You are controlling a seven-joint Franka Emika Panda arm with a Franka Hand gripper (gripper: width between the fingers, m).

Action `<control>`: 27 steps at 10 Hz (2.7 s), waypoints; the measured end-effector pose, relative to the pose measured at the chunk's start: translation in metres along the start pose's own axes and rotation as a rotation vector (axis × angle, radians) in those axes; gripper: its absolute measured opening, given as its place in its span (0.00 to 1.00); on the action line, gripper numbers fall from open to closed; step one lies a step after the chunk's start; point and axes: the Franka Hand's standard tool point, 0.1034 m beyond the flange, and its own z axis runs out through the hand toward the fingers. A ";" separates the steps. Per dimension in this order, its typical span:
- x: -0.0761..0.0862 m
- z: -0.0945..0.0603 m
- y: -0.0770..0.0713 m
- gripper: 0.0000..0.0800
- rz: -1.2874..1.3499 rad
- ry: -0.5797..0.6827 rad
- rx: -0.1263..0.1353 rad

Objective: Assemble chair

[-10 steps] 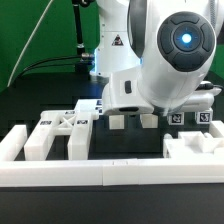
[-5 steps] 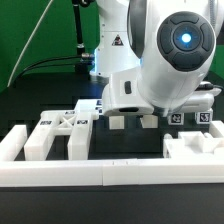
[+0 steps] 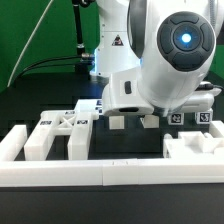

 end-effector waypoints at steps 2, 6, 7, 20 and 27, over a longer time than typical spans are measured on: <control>0.000 -0.004 0.001 0.35 -0.024 0.006 -0.006; -0.036 -0.074 -0.006 0.35 -0.051 0.070 0.006; -0.040 -0.085 -0.011 0.35 -0.058 0.098 0.000; -0.032 -0.154 -0.042 0.35 -0.095 1.069 -0.005; -0.029 -0.211 -0.053 0.35 -0.134 1.469 -0.044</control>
Offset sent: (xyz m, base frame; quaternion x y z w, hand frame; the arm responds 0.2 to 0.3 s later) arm 0.0325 -0.0038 0.0608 -0.0293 0.0135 -0.0545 0.9980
